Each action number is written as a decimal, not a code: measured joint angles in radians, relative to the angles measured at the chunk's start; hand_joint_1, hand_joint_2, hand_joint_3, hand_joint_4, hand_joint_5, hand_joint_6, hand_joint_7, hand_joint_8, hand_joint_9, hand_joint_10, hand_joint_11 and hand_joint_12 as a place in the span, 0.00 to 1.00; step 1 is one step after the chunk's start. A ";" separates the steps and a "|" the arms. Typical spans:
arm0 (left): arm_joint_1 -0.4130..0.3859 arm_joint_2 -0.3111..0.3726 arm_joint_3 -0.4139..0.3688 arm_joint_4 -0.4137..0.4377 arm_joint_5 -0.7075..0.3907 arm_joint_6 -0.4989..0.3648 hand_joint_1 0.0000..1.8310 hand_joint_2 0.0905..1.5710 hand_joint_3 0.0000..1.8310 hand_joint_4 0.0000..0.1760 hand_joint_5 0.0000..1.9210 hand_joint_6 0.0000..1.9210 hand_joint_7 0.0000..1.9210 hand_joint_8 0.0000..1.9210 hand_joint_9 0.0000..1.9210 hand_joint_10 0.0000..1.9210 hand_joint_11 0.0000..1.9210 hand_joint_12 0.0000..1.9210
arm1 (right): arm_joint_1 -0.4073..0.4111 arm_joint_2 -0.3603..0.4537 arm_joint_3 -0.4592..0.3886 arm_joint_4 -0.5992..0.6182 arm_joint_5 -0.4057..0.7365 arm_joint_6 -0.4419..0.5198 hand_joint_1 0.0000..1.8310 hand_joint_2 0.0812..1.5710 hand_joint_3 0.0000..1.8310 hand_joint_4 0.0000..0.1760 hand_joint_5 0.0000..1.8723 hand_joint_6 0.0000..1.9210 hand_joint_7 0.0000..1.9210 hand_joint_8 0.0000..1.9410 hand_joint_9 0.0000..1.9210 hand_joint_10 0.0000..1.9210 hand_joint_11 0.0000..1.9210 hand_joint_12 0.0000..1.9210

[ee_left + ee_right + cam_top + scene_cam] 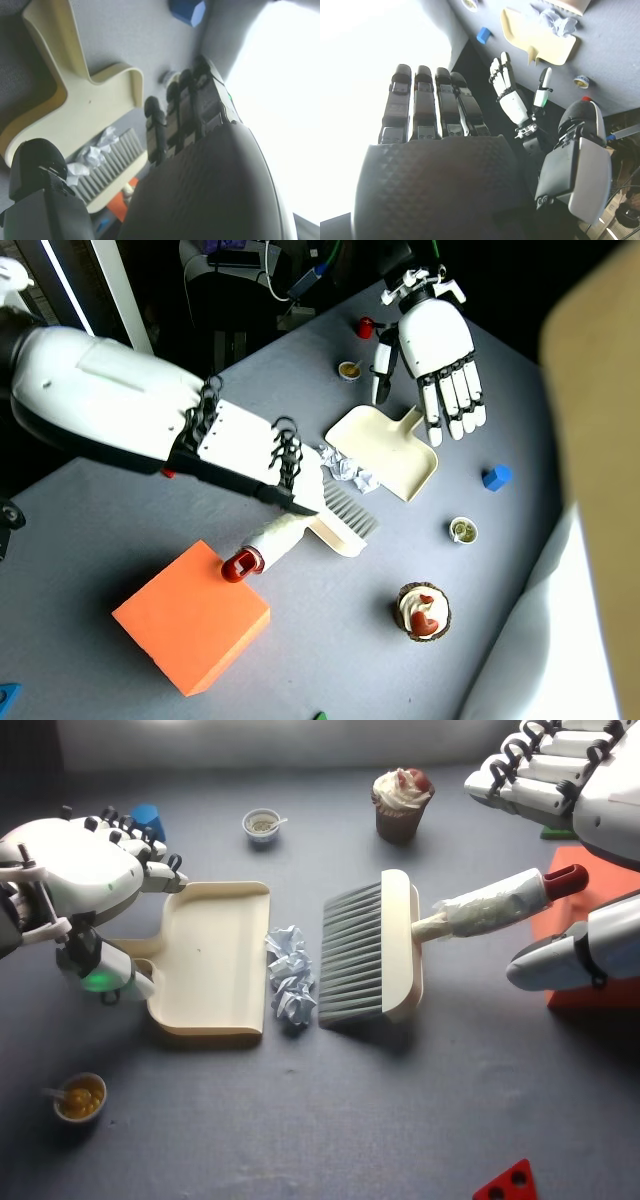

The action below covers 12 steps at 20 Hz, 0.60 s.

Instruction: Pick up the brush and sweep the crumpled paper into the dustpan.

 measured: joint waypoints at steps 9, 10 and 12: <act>0.044 -0.011 0.038 -0.059 -0.037 0.055 0.40 0.59 0.00 0.51 0.21 0.01 0.10 0.00 0.08 0.00 0.08 0.04 | 0.005 0.000 0.025 0.065 -0.037 0.000 0.00 0.56 0.01 0.00 0.01 0.00 0.02 0.00 0.03 0.01 0.04 0.02; 0.052 -0.013 0.038 -0.074 -0.040 0.057 0.40 0.59 0.00 0.51 0.21 0.01 0.11 0.01 0.08 0.00 0.08 0.04 | 0.008 0.000 0.025 0.042 -0.037 0.028 0.00 0.56 0.01 0.00 0.01 0.00 0.02 0.00 0.03 0.00 0.04 0.02; 0.064 -0.018 0.038 -0.111 -0.048 0.074 0.40 0.59 0.00 0.50 0.23 0.01 0.11 0.01 0.09 0.01 0.09 0.05 | 0.008 0.000 0.029 -0.067 -0.041 0.140 0.00 0.57 0.00 0.00 0.02 0.00 0.02 0.00 0.04 0.01 0.05 0.02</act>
